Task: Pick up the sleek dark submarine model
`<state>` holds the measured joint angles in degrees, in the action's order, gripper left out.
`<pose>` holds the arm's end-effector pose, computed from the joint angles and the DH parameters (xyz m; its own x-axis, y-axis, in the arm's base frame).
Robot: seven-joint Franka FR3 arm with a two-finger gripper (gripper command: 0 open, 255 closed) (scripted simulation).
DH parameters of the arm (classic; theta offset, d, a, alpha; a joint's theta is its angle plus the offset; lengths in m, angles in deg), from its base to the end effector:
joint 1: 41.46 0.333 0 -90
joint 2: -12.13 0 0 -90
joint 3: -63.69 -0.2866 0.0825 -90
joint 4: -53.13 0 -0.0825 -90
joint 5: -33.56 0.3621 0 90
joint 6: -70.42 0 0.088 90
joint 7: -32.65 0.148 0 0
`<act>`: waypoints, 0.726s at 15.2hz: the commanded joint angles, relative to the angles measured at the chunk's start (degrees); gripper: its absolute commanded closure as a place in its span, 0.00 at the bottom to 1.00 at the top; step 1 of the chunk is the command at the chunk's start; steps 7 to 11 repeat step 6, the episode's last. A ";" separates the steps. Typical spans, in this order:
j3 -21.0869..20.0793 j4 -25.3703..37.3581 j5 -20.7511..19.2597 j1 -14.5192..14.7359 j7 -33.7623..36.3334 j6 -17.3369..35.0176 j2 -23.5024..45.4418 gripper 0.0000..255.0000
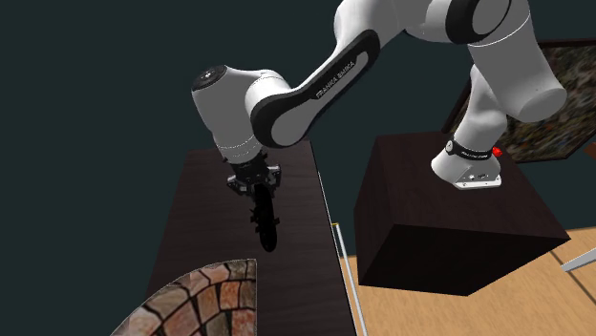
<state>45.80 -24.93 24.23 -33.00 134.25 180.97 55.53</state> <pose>0.6211 0.2536 0.2205 0.2562 -0.9658 -0.0388 -0.9518 -0.2591 0.1643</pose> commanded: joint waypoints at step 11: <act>-0.37 1.11 0.48 -0.13 -0.10 -3.00 -1.94 1.00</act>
